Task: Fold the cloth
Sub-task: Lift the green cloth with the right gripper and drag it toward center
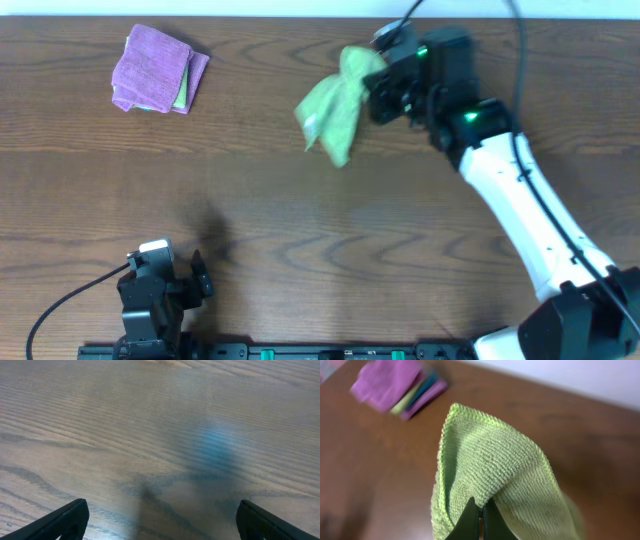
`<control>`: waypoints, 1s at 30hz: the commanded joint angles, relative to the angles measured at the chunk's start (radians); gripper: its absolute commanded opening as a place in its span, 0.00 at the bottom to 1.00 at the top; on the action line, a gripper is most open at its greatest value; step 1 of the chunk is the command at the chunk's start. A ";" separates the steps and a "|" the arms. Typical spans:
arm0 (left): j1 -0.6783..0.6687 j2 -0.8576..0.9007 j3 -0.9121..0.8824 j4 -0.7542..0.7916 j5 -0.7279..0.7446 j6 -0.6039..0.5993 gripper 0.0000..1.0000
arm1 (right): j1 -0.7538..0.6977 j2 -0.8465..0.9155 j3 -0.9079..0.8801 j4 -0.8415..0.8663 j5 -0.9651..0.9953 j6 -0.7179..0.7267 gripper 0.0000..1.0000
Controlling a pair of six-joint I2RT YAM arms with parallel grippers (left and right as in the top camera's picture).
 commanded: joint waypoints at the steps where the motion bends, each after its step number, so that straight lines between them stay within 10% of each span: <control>1: -0.006 -0.006 -0.034 -0.045 -0.018 0.011 0.95 | 0.026 -0.021 0.004 -0.049 0.013 -0.039 0.01; 9: -0.006 -0.006 -0.034 -0.045 -0.018 0.011 0.95 | -0.088 -0.019 -0.008 -0.261 0.419 -0.060 0.02; 10: -0.006 -0.006 -0.034 -0.045 -0.018 0.011 0.95 | -0.122 -0.019 -0.013 -0.261 0.438 -0.041 0.12; 12: -0.006 -0.006 -0.034 -0.045 -0.018 0.011 0.95 | -0.216 -0.018 -0.014 -0.257 0.438 -0.001 0.68; 16: -0.006 -0.006 -0.034 -0.045 -0.018 0.011 0.95 | -0.358 -0.018 -0.014 -0.268 0.342 0.024 0.90; 30: -0.006 -0.006 -0.034 -0.045 -0.018 0.011 0.95 | -0.402 -0.018 -0.046 -0.571 -0.032 0.023 0.93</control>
